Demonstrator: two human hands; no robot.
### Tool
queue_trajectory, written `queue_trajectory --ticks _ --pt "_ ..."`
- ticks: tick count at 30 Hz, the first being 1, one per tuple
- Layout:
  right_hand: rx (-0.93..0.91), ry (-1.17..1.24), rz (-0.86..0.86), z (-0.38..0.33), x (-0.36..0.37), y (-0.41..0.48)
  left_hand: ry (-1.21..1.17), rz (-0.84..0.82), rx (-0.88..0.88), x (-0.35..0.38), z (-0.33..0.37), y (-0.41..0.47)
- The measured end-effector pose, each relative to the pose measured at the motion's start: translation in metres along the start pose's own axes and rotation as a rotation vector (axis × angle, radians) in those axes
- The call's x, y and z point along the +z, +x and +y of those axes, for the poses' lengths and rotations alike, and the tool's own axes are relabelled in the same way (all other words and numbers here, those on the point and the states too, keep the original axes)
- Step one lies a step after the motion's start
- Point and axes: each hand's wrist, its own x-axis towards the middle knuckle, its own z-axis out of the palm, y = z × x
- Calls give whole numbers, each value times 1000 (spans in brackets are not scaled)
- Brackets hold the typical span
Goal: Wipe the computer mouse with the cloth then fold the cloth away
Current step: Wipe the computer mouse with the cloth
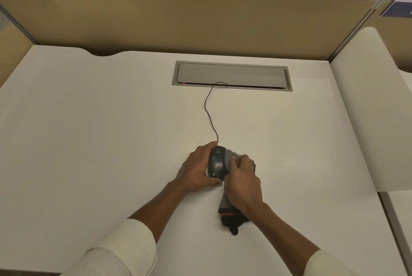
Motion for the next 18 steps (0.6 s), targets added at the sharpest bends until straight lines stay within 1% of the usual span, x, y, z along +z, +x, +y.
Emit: queue_trajectory --ticks 5,8,12,15,18 --pt "-20 10 -48 10 19 -46 -16 1 -14 1 -3 0" --pt "-12 8 -44 11 22 -50 -26 2 -12 2 -5 0" --pt "54 54 -5 4 9 -22 -20 3 1 3 -4 1" --pt "26 48 26 3 -2 14 -19 15 26 1 -2 0" --pt "-38 -18 -7 7 -10 49 -15 39 50 -1 2 -1"
